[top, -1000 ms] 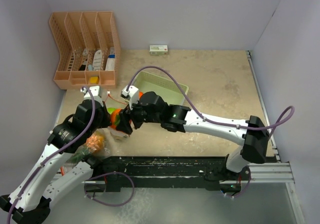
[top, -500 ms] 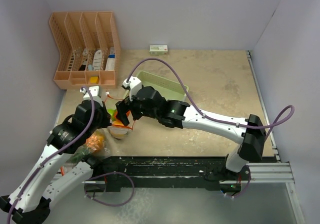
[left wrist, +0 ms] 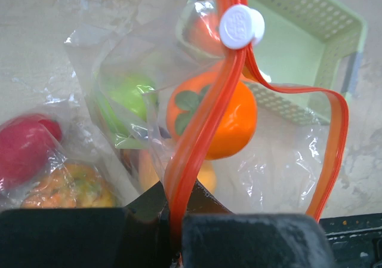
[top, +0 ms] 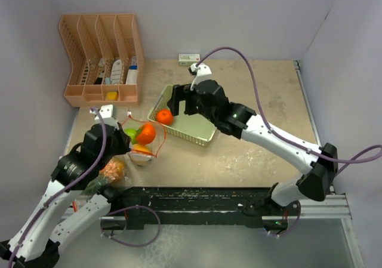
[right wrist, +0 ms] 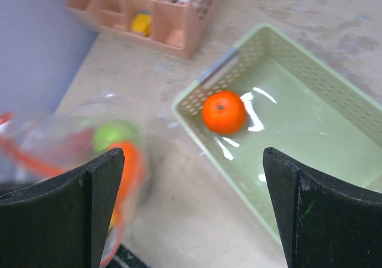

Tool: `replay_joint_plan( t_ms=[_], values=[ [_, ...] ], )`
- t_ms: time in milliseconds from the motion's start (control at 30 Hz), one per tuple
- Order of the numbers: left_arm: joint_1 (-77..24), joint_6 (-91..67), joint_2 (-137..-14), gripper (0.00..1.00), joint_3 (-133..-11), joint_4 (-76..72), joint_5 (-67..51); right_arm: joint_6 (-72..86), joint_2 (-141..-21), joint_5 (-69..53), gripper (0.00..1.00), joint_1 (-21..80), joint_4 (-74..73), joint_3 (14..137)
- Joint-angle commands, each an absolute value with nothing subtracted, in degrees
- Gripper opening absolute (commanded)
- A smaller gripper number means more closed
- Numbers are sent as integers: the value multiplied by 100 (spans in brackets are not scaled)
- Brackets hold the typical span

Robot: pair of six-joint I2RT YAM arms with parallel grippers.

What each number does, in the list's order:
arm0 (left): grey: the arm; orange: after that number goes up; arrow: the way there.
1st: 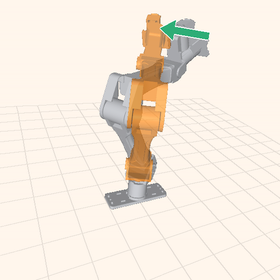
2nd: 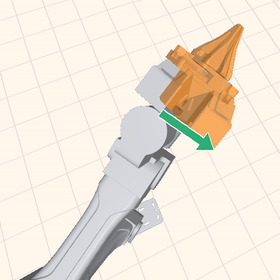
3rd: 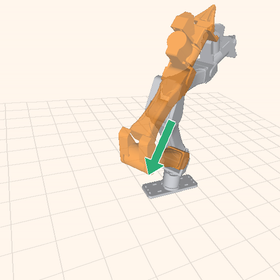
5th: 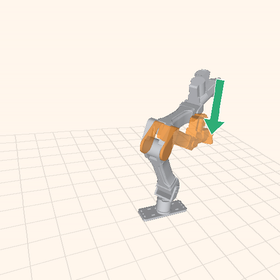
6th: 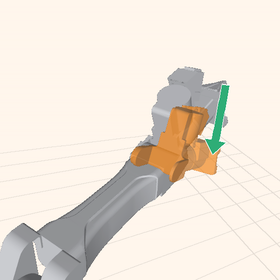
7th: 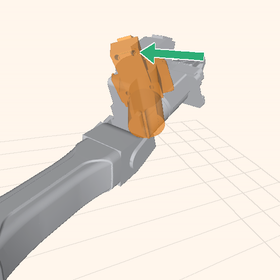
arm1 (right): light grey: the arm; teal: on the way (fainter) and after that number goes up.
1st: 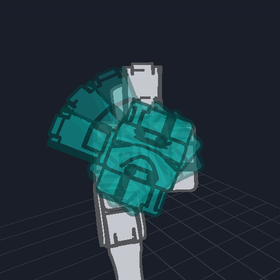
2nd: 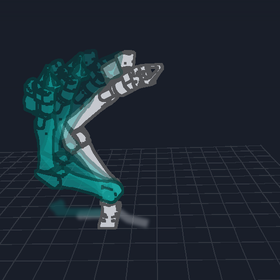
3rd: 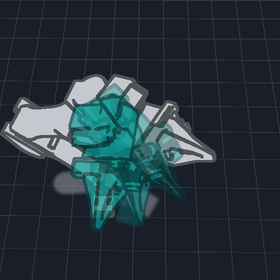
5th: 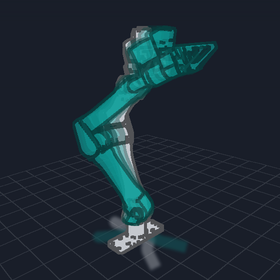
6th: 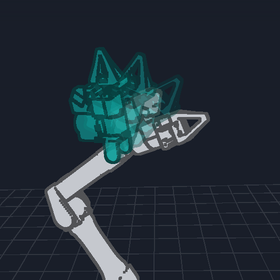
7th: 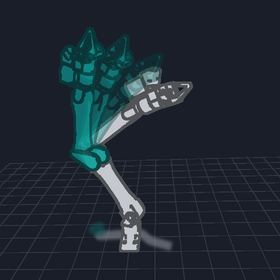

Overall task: Place the food in the zip-top bag and seal the zipper
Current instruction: Place the fake fruit in the zipper food storage bag, then pick up the fake fruit from the bin.

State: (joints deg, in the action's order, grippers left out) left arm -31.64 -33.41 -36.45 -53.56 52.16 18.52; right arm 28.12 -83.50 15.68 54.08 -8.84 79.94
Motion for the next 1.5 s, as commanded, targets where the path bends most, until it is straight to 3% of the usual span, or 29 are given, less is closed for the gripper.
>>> replay_joint_plan(
  t_ms=[0,600,1033,1167,1333,1467],
  values=[
    [-3155,-3477,-2864,0,-5186,4449,2056,3134,-8975,1765,100,5040,-1399,8634],
    [-3155,-3278,-2782,0,-5098,4509,2105,3102,-12454,724,100,4620,-1449,10565],
    [-3155,-3330,-2574,0,-5046,4688,2121,3145,-13331,566,99,4614,-1394,10800],
    [-3154,-3346,-2531,0,-5035,4700,2107,3256,-13248,562,94,4615,-1224,10538],
    [-3155,-3357,-2532,0,-5052,4726,2092,3238,-13002,800,61,4621,-1235,10375],
    [-3151,-3403,-2505,0,-5044,4781,2137,3180,-12439,1035,60,4614,-1322,10146]
  ],
)
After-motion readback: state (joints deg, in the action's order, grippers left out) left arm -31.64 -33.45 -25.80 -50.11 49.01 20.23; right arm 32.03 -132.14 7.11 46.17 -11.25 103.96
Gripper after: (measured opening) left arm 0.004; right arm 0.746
